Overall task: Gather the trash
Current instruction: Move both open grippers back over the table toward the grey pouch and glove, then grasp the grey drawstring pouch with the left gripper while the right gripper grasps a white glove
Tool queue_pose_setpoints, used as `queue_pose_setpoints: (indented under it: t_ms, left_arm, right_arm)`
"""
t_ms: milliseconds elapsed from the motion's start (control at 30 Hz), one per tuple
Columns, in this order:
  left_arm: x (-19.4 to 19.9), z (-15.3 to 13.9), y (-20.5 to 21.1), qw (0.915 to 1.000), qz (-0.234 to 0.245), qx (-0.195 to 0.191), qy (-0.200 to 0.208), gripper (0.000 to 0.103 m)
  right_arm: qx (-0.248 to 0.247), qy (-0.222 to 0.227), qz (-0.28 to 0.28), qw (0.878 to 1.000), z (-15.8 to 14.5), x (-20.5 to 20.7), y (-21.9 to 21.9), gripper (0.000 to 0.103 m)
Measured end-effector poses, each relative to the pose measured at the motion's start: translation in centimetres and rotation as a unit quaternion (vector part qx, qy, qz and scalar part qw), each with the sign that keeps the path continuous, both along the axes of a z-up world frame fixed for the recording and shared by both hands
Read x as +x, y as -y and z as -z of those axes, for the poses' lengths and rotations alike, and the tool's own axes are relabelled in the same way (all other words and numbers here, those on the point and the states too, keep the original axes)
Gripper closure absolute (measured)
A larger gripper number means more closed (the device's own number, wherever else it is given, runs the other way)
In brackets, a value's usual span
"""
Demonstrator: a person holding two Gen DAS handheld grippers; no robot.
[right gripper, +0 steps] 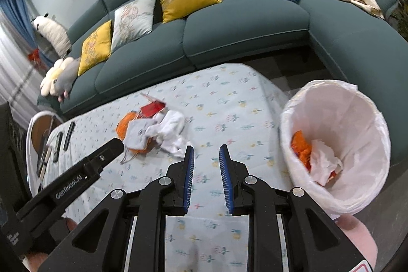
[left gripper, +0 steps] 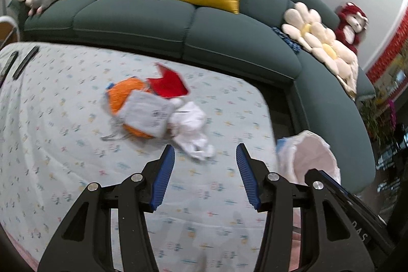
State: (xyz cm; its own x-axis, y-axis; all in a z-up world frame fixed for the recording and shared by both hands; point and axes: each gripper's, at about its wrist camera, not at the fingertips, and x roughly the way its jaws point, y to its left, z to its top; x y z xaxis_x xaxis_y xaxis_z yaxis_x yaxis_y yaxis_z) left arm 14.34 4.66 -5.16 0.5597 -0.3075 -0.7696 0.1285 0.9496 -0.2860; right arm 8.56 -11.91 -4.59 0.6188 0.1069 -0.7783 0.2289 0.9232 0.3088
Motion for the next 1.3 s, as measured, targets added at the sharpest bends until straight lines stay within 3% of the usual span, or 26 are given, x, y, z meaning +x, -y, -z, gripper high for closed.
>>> queue_pose_setpoints:
  t_ms: [233, 500, 600, 700, 767, 1000, 1233, 1300]
  left_arm:
    - [1.7, 2.1, -4.8, 0.9988, -0.042, -0.001, -0.024, 0.052]
    - [4.9, 6.0, -8.1, 0.9968, -0.049, 0.006, -0.063, 0.051]
    - [6.5, 7.3, -8.7, 0.9954, -0.052, -0.008, -0.081, 0.051]
    - [8.4, 8.5, -9.2, 0.9922, -0.062, -0.033, -0.103, 0.047]
    - [9.4, 8.8, -9.4, 0.9906, -0.075, -0.043, -0.106, 0.038]
    - [13.5, 10.3, -7.4, 0.9869, -0.07, -0.062, -0.132, 0.035]
    - [14.4, 12.2, -5.1, 0.9873, -0.048, -0.013, -0.151, 0.041]
    - [14.0, 12.5, -5.1, 0.9878, -0.044, -0.006, -0.149, 0.046]
  right_arm:
    - [0.003, -0.023, -0.029, 0.999, 2.0, 2.3, -3.6, 0.08]
    - [0.004, -0.057, -0.05, 0.997, 5.2, 5.8, -6.3, 0.08]
    - [0.003, -0.068, -0.051, 0.996, 6.4, 7.6, -7.1, 0.073]
    - [0.004, -0.08, -0.049, 0.996, 7.8, 9.4, -7.3, 0.071]
    - [0.003, -0.088, -0.048, 0.995, 8.7, 10.5, -7.5, 0.071]
    - [0.005, -0.108, -0.039, 0.993, 11.5, 13.8, -7.3, 0.067]
    - [0.02, -0.129, -0.038, 0.991, 13.8, 15.2, -7.1, 0.067]
    - [0.019, -0.132, -0.044, 0.99, 14.3, 14.9, -7.3, 0.073]
